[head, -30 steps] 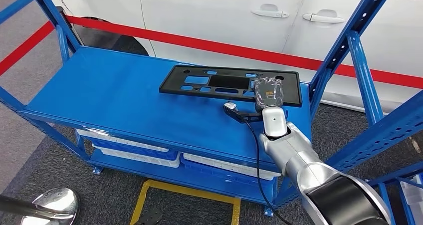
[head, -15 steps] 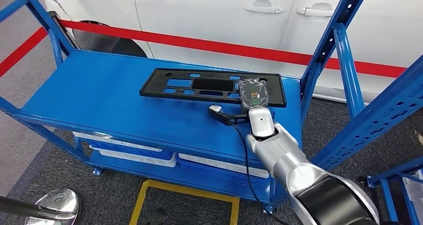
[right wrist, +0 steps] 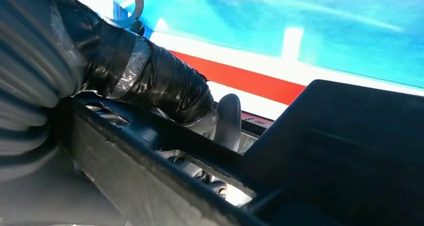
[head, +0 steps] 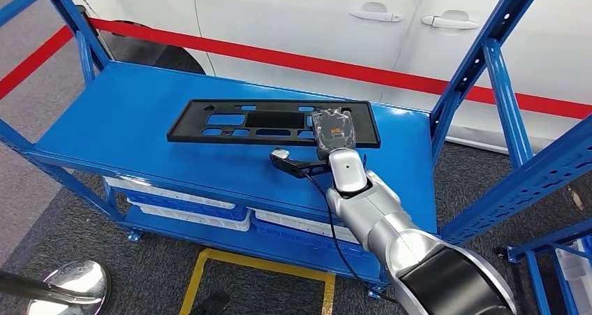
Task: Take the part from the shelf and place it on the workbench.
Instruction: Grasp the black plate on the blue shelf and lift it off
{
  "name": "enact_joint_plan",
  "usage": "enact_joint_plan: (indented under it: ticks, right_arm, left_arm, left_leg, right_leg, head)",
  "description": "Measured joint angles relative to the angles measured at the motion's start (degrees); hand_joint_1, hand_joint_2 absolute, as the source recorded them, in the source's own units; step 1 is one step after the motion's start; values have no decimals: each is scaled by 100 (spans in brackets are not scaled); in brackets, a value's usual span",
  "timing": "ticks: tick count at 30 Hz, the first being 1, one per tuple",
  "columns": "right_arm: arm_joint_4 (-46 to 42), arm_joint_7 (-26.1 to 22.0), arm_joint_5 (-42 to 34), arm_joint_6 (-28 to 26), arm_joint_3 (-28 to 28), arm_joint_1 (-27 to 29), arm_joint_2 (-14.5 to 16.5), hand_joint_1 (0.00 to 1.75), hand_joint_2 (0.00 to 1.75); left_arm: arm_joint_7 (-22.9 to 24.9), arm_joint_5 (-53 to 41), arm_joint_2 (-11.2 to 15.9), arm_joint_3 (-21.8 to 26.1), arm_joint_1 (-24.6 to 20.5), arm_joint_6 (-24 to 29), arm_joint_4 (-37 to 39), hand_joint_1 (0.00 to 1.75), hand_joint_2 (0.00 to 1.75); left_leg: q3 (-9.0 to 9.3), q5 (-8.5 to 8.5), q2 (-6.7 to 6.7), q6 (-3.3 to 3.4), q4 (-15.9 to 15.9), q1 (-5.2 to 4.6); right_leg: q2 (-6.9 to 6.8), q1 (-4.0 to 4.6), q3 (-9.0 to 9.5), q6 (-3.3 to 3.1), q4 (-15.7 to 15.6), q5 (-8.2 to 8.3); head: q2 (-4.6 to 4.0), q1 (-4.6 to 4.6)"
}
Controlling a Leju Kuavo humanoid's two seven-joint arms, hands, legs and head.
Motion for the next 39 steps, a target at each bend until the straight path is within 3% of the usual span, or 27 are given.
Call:
enact_joint_plan:
  ticks: [1,2,3,5,6,9,11,14,15,16,17,19,21,24,25,27,29,30,31,32,35,36,39]
  right_arm:
    - [1,-6,-5,9,0,5,22,175,175]
    - [0,-12,-12,21,0,8,51,175,175]
    - [-1,-14,-18,32,0,7,84,175,175]
    - [-2,-11,-31,44,2,3,151,175,175]
    - [-2,-8,-38,45,4,2,180,175,175]
    - [-1,13,-54,52,9,10,224,175,175]
    - [-1,23,-70,56,9,10,231,175,175]
    - [1,24,-98,55,9,20,245,175,175]
    - [2,24,-104,55,9,29,246,175,175]
    - [4,24,-109,56,10,38,246,175,175]
    - [5,25,-113,56,11,44,246,175,175]
    - [4,26,-125,57,14,45,247,175,175]
    - [2,28,-139,56,15,35,249,175,175]
    - [2,30,-151,58,15,31,249,175,175]
    - [4,31,-151,58,16,32,246,175,175]
    - [10,36,-154,60,17,33,242,175,175]
    - [19,42,-158,60,20,40,240,175,175]
    - [24,44,-160,61,21,48,237,175,175]
    - [28,46,-162,62,22,57,232,175,175]
    - [31,48,-164,63,22,64,228,175,175]
    - [26,48,-169,63,24,64,224,175,175]
    - [22,47,-171,63,24,59,225,175,175]
    - [18,50,-174,64,24,52,223,175,175]
  left_arm:
    - [9,5,-1,-2,1,-9,0,0,175]
    - [26,20,-3,-2,0,-20,0,0,175]
    - [51,37,-7,-2,-4,-32,0,0,175]
    - [104,66,-26,-1,-19,-46,0,0,175]
    - [126,69,-34,-1,-26,-50,0,0,175]
    - [170,75,-46,-1,-28,-55,0,0,175]
    - [198,82,-47,2,-26,-54,0,0,175]
    - [214,86,-44,4,-25,-47,0,0,175]
    - [214,86,-43,5,-22,-47,0,0,175]
    - [211,87,-42,5,-20,-48,0,0,175]
    - [209,88,-38,6,-20,-48,0,0,175]
    - [205,103,-31,8,-32,-48,0,0,175]
    - [200,119,-28,10,-43,-48,0,0,175]
    - [202,133,-25,11,-35,-48,0,0,175]
    - [207,143,-24,13,-34,-48,0,0,175]
    - [216,158,-22,16,-41,-48,0,0,175]
    - [222,160,-21,19,-42,-48,0,0,175]
    - [223,158,-21,20,-38,-48,0,0,175]
    - [222,156,-20,21,-34,-48,0,0,175]
    - [217,153,-21,21,-30,-48,0,0,175]
    - [200,144,-29,21,-29,-51,0,0,175]
    - [198,143,-33,21,-31,-54,0,0,175]
    - [194,142,-39,21,-34,-60,0,0,175]
  left_leg:
    - [-3,-1,-5,1,11,-2]
    - [-4,-4,-10,-2,25,-5]
    - [-5,-9,-13,-7,42,-8]
    - [-33,-18,-15,-34,80,-33]
    - [-56,-13,-15,-57,93,-37]
    - [-110,5,-16,-146,105,-26]
    - [-187,-183,-16,-207,300,-20]
    - [-553,-781,-15,-302,1301,16]
    - [-644,-890,-14,-326,1579,30]
    - [-635,-886,-13,-344,1650,44]
    - [-514,-782,-12,-358,1492,57]
    - [-62,-493,-11,-372,739,74]
    - [225,-351,-29,-322,192,56]
    - [223,-257,-39,-186,76,33]
    - [201,-205,-30,-135,57,36]
    - [131,-102,-10,-41,22,45]
    - [32,-38,-5,5,34,23]
    - [-19,-12,-5,11,46,13]
    - [-65,11,-7,13,58,4]
    - [-104,31,-9,10,71,-5]
    - [-159,79,-12,-23,93,-35]
    - [-172,96,-10,-48,97,-40]
    - [-200,149,-3,-145,77,-36]
  right_leg:
    - [0,0,11,-6,4,67]
    - [0,2,130,-22,-216,227]
    - [1,8,322,-52,-590,428]
    - [2,35,664,-116,-1264,658]
    - [2,51,734,-140,-1431,687]
    - [-7,50,733,-198,-1532,714]
    - [-24,10,734,-263,-1593,776]
    - [-36,-5,667,-299,-1612,840]
    - [-36,-6,637,-293,-1609,859]
    - [-36,-10,605,-282,-1603,880]
    - [-34,-17,576,-265,-1593,901]
    - [-30,-27,525,-219,-1562,937]
    - [-26,-18,480,-154,-1533,978]
    - [-21,-15,440,-35,-1562,1064]
    - [-19,-22,413,-3,-1529,1022]
    - [-14,-39,256,41,-1149,684]
    - [-13,-42,6,69,-400,206]
    - [-13,-42,-73,75,-95,65]
    - [-13,-41,-64,72,34,24]
    - [-13,-39,58,57,-63,82]
    - [-17,2,774,-62,-1145,414]
    - [-19,24,916,-99,-1399,464]
    - [-24,47,958,-157,-1560,523]
  head:
    - [0,0]
    - [0,1]
    - [0,1]
    - [0,-1]
    - [0,-2]
    - [0,-2]
    - [0,-3]
    - [0,-4]
    - [0,-4]
    - [0,-4]
    - [0,-5]
    - [0,-5]
    - [0,-3]
    - [0,-2]
    - [0,1]
    - [0,4]
    - [0,6]
    - [0,7]
    - [0,6]
    - [0,7]
    - [0,5]
    - [0,5]
    - [0,6]
